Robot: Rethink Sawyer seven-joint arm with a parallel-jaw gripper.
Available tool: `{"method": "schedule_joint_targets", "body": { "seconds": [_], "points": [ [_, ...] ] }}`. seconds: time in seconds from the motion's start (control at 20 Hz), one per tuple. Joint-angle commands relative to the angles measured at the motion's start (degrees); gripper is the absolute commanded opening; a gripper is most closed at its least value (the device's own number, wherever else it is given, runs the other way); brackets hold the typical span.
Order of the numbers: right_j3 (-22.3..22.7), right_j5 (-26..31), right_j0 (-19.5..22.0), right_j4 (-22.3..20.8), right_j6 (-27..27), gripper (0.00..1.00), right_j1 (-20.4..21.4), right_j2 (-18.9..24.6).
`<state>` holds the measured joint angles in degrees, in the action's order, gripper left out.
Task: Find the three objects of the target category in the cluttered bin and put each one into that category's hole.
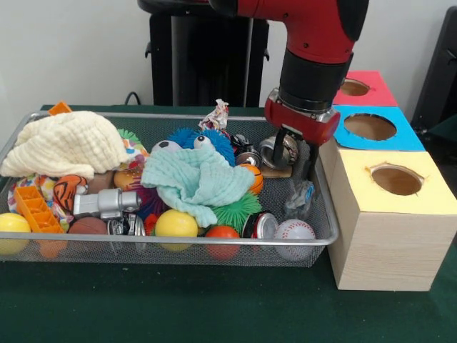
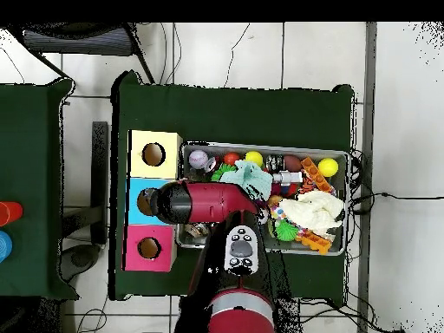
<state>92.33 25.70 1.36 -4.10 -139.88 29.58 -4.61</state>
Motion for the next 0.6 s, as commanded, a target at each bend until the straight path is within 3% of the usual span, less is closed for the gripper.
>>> {"method": "schedule_joint_targets", "body": {
  "seconds": [0.05, 0.3, 0.6],
  "points": [
    [-4.2, -6.3, 0.3, 3.1, -8.5, 1.0, -7.7, 2.6],
    [-8.4, -8.3, 0.0, 3.8, -7.9, 1.0, -11.7, 2.1],
    [-10.9, -8.6, -0.2, 4.1, -6.8, 1.0, -13.5, 1.6]
  ]
}}
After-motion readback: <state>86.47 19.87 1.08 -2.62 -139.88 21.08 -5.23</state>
